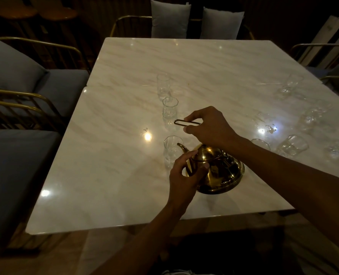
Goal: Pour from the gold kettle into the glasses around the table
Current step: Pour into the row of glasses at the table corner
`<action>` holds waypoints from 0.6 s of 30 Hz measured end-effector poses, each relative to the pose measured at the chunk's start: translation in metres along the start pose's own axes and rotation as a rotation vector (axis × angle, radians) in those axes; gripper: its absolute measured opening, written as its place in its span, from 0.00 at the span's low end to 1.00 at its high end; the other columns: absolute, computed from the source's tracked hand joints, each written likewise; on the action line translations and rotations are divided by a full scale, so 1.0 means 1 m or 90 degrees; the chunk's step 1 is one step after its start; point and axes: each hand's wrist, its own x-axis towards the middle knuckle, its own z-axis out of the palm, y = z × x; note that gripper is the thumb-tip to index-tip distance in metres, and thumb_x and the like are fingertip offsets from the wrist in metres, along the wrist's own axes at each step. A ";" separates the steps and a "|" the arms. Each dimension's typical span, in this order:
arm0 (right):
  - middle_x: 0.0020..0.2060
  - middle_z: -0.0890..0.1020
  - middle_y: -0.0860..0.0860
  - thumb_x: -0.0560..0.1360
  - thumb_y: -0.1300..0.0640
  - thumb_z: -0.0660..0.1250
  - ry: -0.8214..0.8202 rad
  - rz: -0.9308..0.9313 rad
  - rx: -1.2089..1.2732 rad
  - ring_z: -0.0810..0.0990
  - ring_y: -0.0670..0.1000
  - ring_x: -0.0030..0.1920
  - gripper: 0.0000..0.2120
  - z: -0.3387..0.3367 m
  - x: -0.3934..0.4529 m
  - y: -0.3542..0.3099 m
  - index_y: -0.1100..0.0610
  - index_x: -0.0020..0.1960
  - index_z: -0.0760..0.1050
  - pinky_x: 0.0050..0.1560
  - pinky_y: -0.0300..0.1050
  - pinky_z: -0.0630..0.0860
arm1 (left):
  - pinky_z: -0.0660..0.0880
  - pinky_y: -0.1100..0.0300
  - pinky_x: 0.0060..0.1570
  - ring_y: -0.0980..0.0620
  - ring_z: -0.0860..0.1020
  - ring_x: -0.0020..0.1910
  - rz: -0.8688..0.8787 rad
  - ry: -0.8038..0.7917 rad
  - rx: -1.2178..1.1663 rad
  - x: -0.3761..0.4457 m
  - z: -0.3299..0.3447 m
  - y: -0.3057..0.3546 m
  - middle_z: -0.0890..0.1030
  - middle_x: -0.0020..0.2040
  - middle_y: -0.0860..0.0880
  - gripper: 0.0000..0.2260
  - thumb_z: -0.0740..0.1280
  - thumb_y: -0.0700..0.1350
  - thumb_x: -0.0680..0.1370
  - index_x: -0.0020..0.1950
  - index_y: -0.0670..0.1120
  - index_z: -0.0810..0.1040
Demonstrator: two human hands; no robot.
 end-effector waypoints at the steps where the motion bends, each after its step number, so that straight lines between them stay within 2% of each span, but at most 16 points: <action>1: 0.63 0.78 0.52 0.72 0.55 0.74 -0.001 0.000 0.000 0.78 0.50 0.58 0.15 0.000 0.000 0.000 0.56 0.57 0.81 0.36 0.26 0.63 | 0.73 0.54 0.66 0.66 0.74 0.61 -0.001 0.000 0.000 0.000 0.000 0.000 0.79 0.58 0.67 0.18 0.74 0.48 0.74 0.63 0.58 0.79; 4: 0.63 0.78 0.52 0.71 0.55 0.74 -0.006 -0.004 0.002 0.77 0.49 0.60 0.15 0.002 0.000 0.001 0.56 0.57 0.82 0.38 0.25 0.63 | 0.72 0.60 0.63 0.65 0.74 0.62 0.004 0.001 -0.003 0.000 0.000 0.000 0.80 0.60 0.63 0.18 0.74 0.48 0.74 0.63 0.56 0.79; 6: 0.62 0.78 0.52 0.71 0.55 0.74 -0.005 -0.006 0.000 0.77 0.49 0.61 0.14 0.002 0.000 0.002 0.55 0.57 0.82 0.40 0.30 0.65 | 0.71 0.64 0.61 0.65 0.74 0.62 0.002 0.001 -0.005 -0.001 0.000 -0.001 0.80 0.60 0.62 0.18 0.74 0.48 0.74 0.63 0.56 0.79; 9: 0.62 0.78 0.53 0.72 0.55 0.73 -0.007 -0.009 0.001 0.76 0.49 0.61 0.14 0.002 -0.001 0.003 0.55 0.57 0.82 0.41 0.30 0.66 | 0.72 0.58 0.65 0.62 0.74 0.64 0.004 -0.002 -0.003 -0.001 -0.001 -0.002 0.80 0.61 0.59 0.18 0.74 0.48 0.74 0.63 0.55 0.79; 12: 0.63 0.78 0.53 0.72 0.55 0.73 -0.008 -0.010 0.002 0.75 0.50 0.63 0.14 0.002 0.000 0.003 0.55 0.57 0.82 0.51 0.36 0.65 | 0.72 0.54 0.67 0.62 0.74 0.63 -0.004 0.002 0.004 0.000 0.000 -0.002 0.79 0.61 0.61 0.19 0.74 0.49 0.74 0.63 0.56 0.79; 15: 0.63 0.78 0.53 0.71 0.55 0.74 -0.006 -0.008 0.004 0.76 0.49 0.62 0.15 0.002 0.000 0.001 0.55 0.57 0.82 0.50 0.36 0.65 | 0.72 0.51 0.68 0.64 0.74 0.63 -0.009 0.005 0.008 0.001 0.000 -0.002 0.79 0.61 0.63 0.18 0.74 0.50 0.73 0.63 0.58 0.79; 18: 0.63 0.78 0.53 0.72 0.55 0.74 -0.006 -0.008 0.002 0.77 0.49 0.59 0.14 0.001 -0.001 0.000 0.56 0.57 0.82 0.43 0.34 0.67 | 0.72 0.50 0.68 0.63 0.74 0.64 -0.009 0.003 0.006 0.001 -0.001 -0.002 0.79 0.61 0.63 0.19 0.74 0.49 0.74 0.63 0.57 0.78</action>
